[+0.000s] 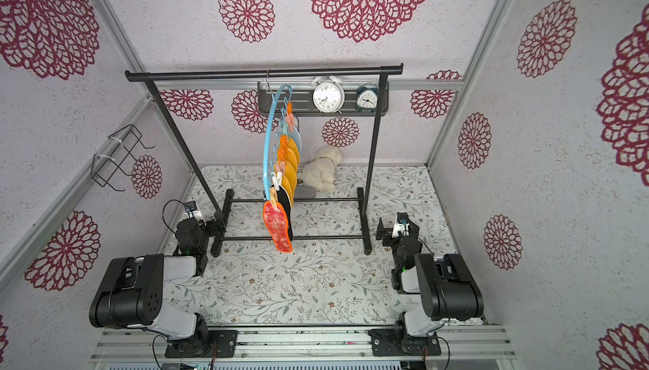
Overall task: Take the shoe insoles off the hanger
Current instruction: Remove the insole from the hanger.
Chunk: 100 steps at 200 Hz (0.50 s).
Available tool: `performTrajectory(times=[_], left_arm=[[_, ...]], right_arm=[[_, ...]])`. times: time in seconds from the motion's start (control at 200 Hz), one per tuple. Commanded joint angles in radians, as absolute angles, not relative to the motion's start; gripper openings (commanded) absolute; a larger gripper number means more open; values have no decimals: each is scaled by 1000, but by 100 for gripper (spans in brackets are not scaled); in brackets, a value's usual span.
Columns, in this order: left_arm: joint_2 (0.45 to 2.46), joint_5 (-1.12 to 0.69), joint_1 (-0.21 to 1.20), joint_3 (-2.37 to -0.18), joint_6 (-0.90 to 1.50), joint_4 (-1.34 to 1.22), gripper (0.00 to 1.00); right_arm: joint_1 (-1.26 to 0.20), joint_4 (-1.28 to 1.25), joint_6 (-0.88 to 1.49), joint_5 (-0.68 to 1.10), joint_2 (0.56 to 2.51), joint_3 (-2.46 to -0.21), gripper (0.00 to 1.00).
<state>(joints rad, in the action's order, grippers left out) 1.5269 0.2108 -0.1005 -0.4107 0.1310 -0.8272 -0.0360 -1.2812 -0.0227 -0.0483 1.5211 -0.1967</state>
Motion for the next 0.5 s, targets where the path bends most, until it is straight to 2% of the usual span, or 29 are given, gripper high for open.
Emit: performTrajectory(times=[0.0,0.05,0.135,0.265,0.37,0.495], left_arm=[[1371,309,-50,-435,96,-718,97],[1275,312,-34,-469,115,-599,97],[1131,329,-29,-532,294,-404,97],[1039,254,-70,-685,572,-32,97],[980,30,-71,-697,685,19,97],[896,-88,-17,-701,740,103,97]], right_arm=[[-36,-1113,-2,-55,1403,-277,99],[-37,-1003,7,-65,1336,-315,99],[-36,-826,86,-94,1229,-382,99],[-39,-502,198,-34,1110,-504,93],[-49,-323,245,61,1025,-559,89],[-95,-164,232,229,969,-632,84]])
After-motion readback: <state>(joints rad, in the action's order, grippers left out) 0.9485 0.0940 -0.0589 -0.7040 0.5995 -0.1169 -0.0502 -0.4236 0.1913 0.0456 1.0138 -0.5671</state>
